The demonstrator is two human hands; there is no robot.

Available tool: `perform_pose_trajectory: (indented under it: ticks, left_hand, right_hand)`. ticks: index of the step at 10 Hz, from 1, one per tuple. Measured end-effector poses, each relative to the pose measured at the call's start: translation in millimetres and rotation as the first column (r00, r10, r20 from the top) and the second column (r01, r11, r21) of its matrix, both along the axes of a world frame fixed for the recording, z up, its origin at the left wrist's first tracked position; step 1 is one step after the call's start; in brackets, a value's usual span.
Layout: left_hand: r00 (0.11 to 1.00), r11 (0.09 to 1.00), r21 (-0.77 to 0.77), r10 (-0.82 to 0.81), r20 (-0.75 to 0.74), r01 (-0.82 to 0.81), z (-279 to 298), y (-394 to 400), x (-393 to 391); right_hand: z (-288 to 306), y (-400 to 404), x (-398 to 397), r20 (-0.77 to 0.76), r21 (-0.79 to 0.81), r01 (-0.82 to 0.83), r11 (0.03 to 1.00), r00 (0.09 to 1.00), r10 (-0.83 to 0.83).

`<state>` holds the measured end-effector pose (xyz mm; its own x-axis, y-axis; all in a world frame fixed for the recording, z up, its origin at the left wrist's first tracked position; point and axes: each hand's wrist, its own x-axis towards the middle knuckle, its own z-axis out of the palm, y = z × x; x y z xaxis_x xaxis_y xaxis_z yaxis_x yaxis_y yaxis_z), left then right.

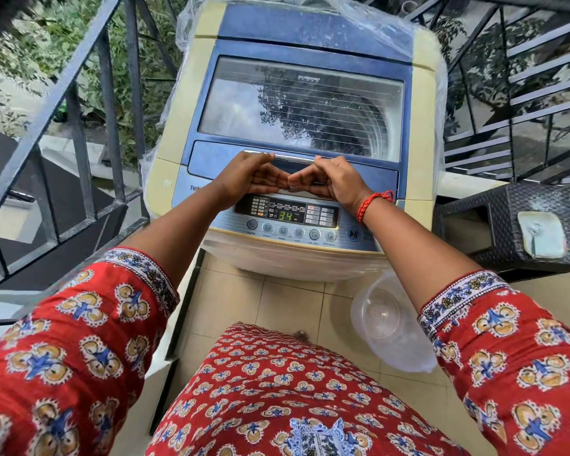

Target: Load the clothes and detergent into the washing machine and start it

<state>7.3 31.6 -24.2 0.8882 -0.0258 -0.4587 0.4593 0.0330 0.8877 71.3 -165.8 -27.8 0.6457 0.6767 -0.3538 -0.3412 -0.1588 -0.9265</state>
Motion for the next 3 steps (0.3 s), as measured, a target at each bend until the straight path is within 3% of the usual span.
perform_pose_trajectory:
  ticks: [2, 3]
  left_hand:
    - [0.998, 0.998, 0.005, 0.060, -0.024, -0.060, 4, -3, 2]
    - [0.996, 0.996, 0.057, 0.072, -0.052, -0.069, 13, -7, 4]
  right_hand:
    - [3, 3, 1, -0.045, 0.027, 0.033, 0.999, 0.998, -0.032]
    - [10, 5, 0, 0.030, -0.086, 0.063, 0.994, 0.998, -0.061]
